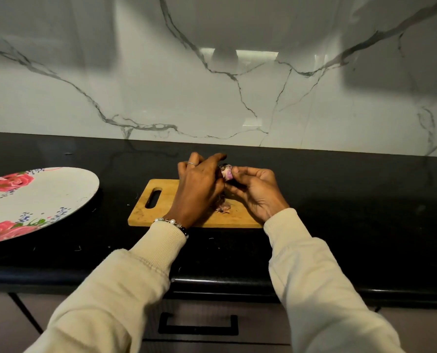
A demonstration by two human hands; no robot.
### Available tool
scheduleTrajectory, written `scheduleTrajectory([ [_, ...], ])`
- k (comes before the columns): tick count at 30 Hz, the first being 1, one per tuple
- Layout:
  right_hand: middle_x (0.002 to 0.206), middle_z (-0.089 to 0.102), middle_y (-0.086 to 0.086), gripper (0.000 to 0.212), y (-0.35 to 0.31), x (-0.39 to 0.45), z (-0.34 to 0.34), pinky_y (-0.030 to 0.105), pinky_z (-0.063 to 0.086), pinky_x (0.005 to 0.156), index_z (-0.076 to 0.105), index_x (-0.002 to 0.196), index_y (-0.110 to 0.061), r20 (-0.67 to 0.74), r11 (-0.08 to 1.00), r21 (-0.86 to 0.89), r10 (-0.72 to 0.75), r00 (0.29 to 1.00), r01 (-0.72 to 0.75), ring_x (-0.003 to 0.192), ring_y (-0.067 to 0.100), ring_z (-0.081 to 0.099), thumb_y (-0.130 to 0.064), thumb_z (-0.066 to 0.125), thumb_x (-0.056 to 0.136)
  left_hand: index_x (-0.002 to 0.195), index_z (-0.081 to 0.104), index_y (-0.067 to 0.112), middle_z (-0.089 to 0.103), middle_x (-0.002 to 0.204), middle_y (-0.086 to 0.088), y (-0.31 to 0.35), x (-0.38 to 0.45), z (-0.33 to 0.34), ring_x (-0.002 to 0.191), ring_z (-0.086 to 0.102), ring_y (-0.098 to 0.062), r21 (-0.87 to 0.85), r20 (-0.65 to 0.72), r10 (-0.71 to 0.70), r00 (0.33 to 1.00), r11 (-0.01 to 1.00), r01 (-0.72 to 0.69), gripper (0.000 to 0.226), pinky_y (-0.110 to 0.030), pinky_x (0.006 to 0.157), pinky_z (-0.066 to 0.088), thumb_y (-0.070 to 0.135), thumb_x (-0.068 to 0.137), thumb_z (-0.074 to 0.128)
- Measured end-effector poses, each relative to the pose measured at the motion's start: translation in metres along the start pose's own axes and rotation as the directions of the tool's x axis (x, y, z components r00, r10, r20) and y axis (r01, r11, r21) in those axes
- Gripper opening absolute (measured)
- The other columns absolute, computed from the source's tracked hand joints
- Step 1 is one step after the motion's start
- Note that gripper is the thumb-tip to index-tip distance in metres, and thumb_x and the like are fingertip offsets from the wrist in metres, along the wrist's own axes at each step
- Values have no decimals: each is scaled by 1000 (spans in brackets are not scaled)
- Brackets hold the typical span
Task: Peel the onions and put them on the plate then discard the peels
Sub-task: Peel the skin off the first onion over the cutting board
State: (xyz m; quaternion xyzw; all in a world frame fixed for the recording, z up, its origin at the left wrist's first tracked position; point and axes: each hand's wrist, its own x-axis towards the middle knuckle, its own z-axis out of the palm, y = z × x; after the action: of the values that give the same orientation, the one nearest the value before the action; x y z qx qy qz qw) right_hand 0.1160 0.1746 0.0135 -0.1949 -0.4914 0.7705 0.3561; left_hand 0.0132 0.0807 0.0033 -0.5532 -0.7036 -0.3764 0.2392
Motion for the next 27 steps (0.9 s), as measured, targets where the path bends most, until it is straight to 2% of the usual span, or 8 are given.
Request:
scheduleTrajectory([
  [5, 84, 73, 18, 13, -1, 3, -2, 41, 61, 77, 68, 83, 3, -21, 999, 46, -8, 1000, 9, 88, 29, 70, 2, 59, 93, 137, 49, 16, 67, 109, 3, 0, -1, -3, 109, 39, -16, -33, -89, -18, 996, 999, 16, 52, -26, 79, 13, 17, 88, 66],
  [8, 82, 73, 16, 13, -1, 3, -2, 39, 61, 75, 68, 83, 3, -20, 999, 41, -4, 1000, 5, 86, 28, 70, 4, 59, 92, 137, 48, 17, 68, 105, 7, -2, 0, -3, 109, 41, -15, -41, -96, -32, 995, 999, 29, 55, -26, 78, 13, 21, 86, 69],
  [14, 86, 74, 17, 13, 1, 2, -2, 40, 59, 81, 69, 85, 3, 8, 1000, 22, 1, 1000, -1, 88, 28, 70, 4, 58, 93, 137, 50, 11, 66, 98, 2, 1, 0, -2, 106, 48, -23, -68, -121, -54, 991, 997, 46, 58, -27, 80, 16, 18, 83, 73],
  [18, 86, 74, 17, 12, 2, 4, -3, 42, 59, 83, 69, 86, 3, 9, 1000, 1, 2, 1000, -2, 87, 28, 71, 3, 59, 92, 136, 51, 10, 57, 93, 12, 0, 0, -1, 104, 48, -23, -65, -91, -23, 996, 998, 17, 57, -25, 77, 15, 16, 84, 72],
  [21, 88, 73, 17, 11, 3, 5, -4, 43, 58, 86, 69, 87, 3, 7, 1000, -14, 7, 1000, -7, 87, 27, 71, 3, 59, 92, 138, 49, 11, 64, 100, 4, -1, 0, -1, 107, 45, -21, -59, -49, -10, 999, 998, 7, 55, -26, 79, 15, 17, 86, 69],
  [27, 88, 73, 18, 10, 4, 6, -2, 43, 59, 83, 69, 89, 5, 10, 999, 50, 21, 1000, -21, 85, 27, 72, 3, 59, 92, 141, 44, 17, 62, 109, -1, -1, 2, 5, 107, 37, -15, 34, -3, -8, 1000, 999, 8, 51, -25, 80, 14, 24, 93, 57],
])
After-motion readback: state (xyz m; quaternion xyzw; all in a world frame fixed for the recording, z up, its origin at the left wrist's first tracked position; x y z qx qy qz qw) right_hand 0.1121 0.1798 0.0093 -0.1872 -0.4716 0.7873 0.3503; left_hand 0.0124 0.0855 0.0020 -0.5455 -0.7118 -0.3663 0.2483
